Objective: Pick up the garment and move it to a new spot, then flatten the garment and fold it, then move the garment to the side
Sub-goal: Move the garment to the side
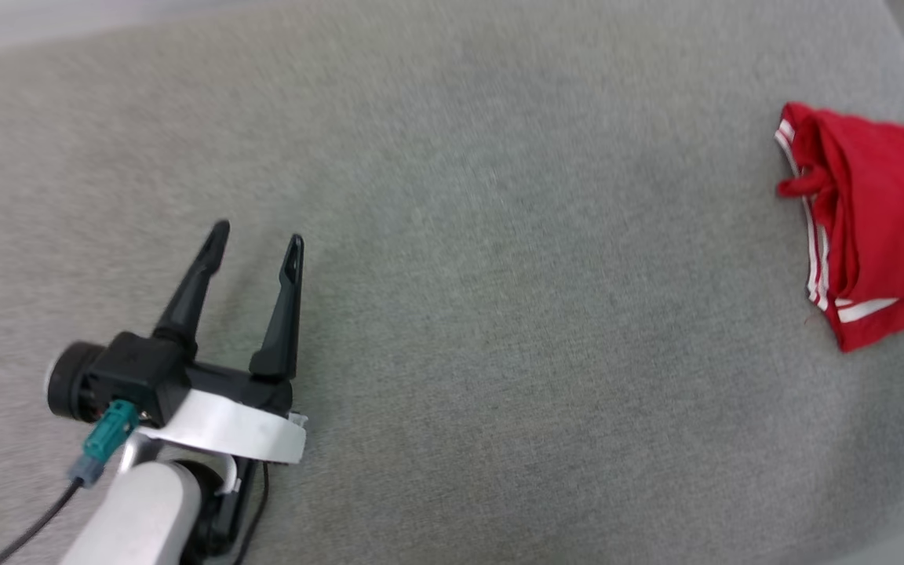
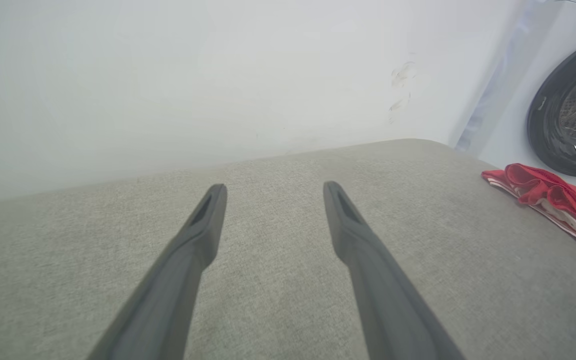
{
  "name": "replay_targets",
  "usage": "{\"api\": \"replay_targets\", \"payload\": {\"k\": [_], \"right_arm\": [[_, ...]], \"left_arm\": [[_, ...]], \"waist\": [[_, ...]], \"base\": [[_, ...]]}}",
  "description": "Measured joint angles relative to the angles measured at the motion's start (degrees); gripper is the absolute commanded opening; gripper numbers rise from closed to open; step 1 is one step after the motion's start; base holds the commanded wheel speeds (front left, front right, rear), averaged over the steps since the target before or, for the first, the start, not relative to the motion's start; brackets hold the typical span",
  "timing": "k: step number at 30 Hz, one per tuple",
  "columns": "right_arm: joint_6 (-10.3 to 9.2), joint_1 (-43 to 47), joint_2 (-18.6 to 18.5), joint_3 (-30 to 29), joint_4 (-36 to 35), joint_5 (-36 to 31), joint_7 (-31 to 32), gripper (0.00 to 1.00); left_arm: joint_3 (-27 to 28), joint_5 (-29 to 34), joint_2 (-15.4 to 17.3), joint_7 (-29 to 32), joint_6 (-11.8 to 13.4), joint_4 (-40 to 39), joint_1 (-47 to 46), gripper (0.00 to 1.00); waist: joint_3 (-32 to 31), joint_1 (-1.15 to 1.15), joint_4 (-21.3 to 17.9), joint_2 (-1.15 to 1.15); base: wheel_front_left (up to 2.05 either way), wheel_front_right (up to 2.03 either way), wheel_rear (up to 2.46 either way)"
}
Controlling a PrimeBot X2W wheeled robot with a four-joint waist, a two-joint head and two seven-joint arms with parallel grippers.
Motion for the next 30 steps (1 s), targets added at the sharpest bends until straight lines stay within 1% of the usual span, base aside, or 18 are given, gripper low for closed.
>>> {"api": "replay_targets", "payload": {"k": [2, 3, 6, 10, 16, 20, 25, 30], "right_arm": [[0.00, 3.9, 1.2, 3.3, -3.0, 1.9, 0.6, 1.00], [0.00, 10.2, 3.2, 7.5, -8.1, 4.5, 1.9, 1.00], [0.00, 15.7, 5.0, 11.5, -12.6, 6.7, 3.2, 1.00], [0.00, 21.5, 6.7, 15.3, -18.3, 9.3, 4.1, 1.00], [0.00, 26.0, 7.8, 18.4, -25.2, 14.2, 3.7, 1.00], [0.00, 28.4, 8.0, 20.0, -29.0, 16.7, 2.5, 1.00], [-0.01, 33.1, 8.0, 21.0, -32.4, 18.6, 2.2, 1.00], [-0.01, 37.2, 8.0, 21.7, -35.0, 19.1, 3.1, 1.00]], "left_arm": [[0.1, -0.5, -1.1, -0.6, 0.3, 1.1, 1.1, 1.00], [0.2, -1.0, -2.5, -1.2, 0.7, 2.4, 2.6, 1.00], [0.2, -1.5, -3.5, -1.7, 0.8, 3.6, 4.0, 1.00], [0.7, -2.2, -4.6, -2.0, 1.0, 5.1, 5.7, 1.00], [2.0, -2.5, -5.6, -2.2, 1.1, 7.3, 7.6, 1.00], [3.2, -2.4, -5.6, -2.3, 1.3, 8.8, 9.2, 1.00], [3.4, -1.7, -5.5, -2.3, 1.7, 10.0, 11.8, 1.00], [3.0, -1.4, -5.7, -2.3, 2.0, 10.9, 14.4, 1.00]], "waist": [[-2.3, 0.00, 0.6, 0.00], [-5.6, -0.01, 2.0, 0.00], [-8.2, -0.01, 3.9, 0.00], [-11.0, -0.01, 7.1, 0.00], [-14.4, -0.01, 12.4, 0.00], [-16.6, -0.01, 15.3, 0.00], [-20.0, -0.01, 17.4, 0.00], [-23.3, -0.01, 18.1, 0.00]], "base": [[0.00, 0.00, 0.00], [0.00, 0.00, 0.00], [0.00, 0.00, 0.00], [0.00, 0.00, 0.00], [0.00, 0.00, 0.00], [0.00, 0.00, 0.00], [0.00, 0.00, 0.00], [0.00, 0.00, 0.00]]}}
